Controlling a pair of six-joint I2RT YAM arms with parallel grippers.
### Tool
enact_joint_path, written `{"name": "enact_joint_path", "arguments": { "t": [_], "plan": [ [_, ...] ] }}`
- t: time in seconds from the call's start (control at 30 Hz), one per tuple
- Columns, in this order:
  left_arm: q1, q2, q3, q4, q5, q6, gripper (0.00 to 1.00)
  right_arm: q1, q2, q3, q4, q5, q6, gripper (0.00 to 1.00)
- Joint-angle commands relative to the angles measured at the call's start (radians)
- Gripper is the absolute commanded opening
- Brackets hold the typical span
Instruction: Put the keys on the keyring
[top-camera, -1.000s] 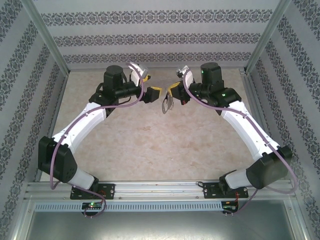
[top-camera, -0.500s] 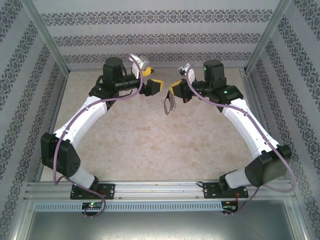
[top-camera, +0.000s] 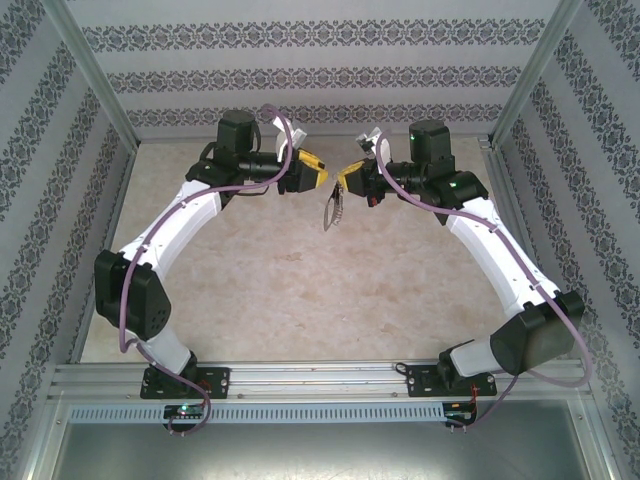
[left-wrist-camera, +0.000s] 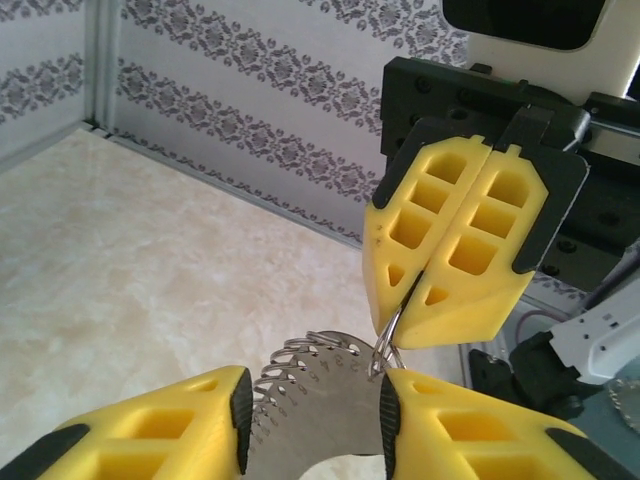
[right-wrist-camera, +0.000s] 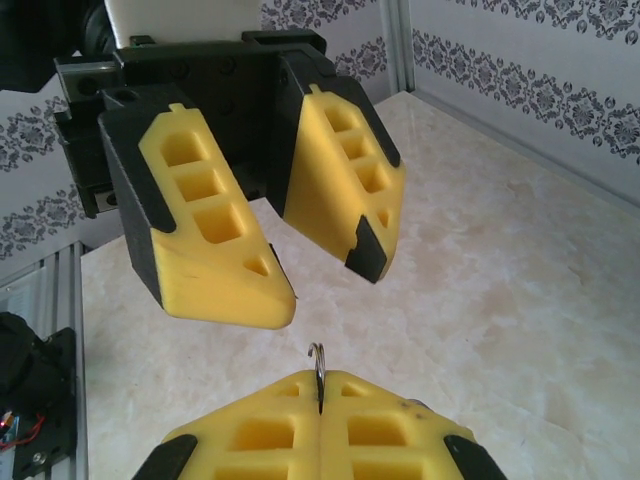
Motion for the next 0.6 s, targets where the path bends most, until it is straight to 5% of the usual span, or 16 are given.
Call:
{"name": "enact_joint_path", "arguments": {
  "t": [0.0,0.57],
  "plan": [
    [0.011,0.009,0.011,0.033,0.087,-0.042,0.39,-0.010,-0.021,-0.008,0.046,-0.047,0.007,0.00],
    [0.003,0.038,-0.025,0.227,0.156,-0.208,0.31,0.003,0.019,-0.003,0.098,-0.089,0.048,0.00]
  ]
}}
